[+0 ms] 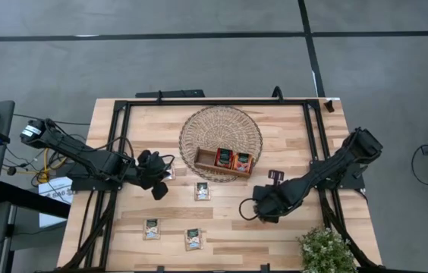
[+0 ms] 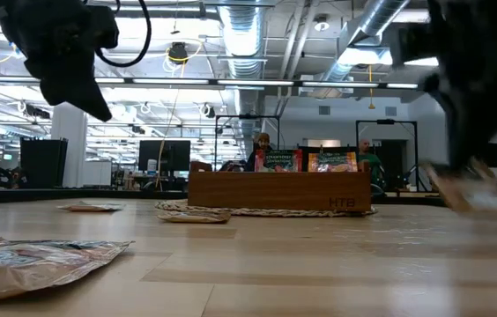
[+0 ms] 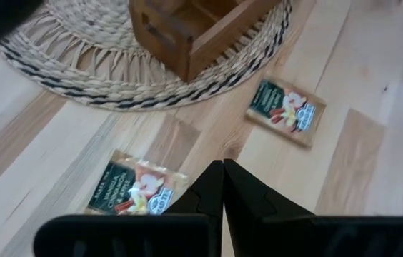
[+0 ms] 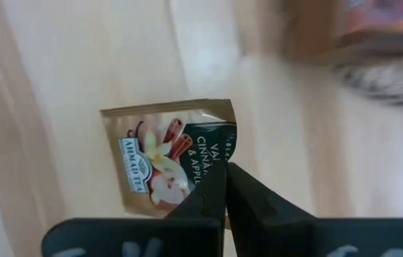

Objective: Pick & Place Tea
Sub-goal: Put the brown tea bag into the left section of the wooden organizer

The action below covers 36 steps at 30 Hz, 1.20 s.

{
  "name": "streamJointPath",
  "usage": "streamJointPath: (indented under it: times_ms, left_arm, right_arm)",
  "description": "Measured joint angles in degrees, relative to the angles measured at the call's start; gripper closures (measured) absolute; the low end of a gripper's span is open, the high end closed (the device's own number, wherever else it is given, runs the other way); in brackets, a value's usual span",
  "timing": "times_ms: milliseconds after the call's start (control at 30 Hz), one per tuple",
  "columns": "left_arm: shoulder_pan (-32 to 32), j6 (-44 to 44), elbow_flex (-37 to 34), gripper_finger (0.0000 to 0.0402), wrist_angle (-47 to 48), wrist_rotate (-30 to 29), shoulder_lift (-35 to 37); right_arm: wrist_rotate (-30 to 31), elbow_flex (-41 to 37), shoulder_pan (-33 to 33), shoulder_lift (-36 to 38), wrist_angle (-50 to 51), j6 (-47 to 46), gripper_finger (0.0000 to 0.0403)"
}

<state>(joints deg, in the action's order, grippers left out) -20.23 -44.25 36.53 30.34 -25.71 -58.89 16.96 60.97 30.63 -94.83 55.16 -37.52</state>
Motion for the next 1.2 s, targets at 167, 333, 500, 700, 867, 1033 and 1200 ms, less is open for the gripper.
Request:
streamJointPath:
  times_ms: [167, 333, 500, 700, 867, 1033, 1200]
  left_arm:
    - [0.0, 0.0, 0.0, 0.0400, -4.3, 0.0, 0.0]
    - [0.0, 0.0, 0.0, 0.0400, -10.6, 0.0, 0.0]
    - [0.0, 0.0, 0.0, 0.0400, -17.0, 0.0, 0.0]
    - [0.0, 1.5, 0.0, 0.0400, -24.5, 0.0, 0.0]
    - [0.0, 6.2, 0.0, 0.0400, -33.5, -0.3, 0.0]
    - [0.0, 10.5, 0.0, 0.0400, -40.7, -0.5, 0.0]
    - [0.4, 10.6, 0.0, 0.0400, -44.1, -0.4, 0.0]
  right_arm:
    - [4.5, 3.9, 0.0, 1.0, 4.9, 0.1, 0.0403]
    - [10.1, 9.9, 0.0, 0.9, 9.9, 2.3, 0.0403]
    - [17.5, 16.2, -0.8, 0.9, 11.1, 6.4, 0.0403]
    - [25.9, 22.5, -3.6, 0.9, 10.1, 14.5, 0.0403]
    - [28.4, 24.8, -7.0, 0.9, 4.5, 22.6, 0.0403]
    - [28.3, 24.8, -9.8, 0.9, -5.0, 31.2, 0.0403]
    - [28.2, 24.8, -11.7, 0.9, -12.7, 38.5, 0.0403]
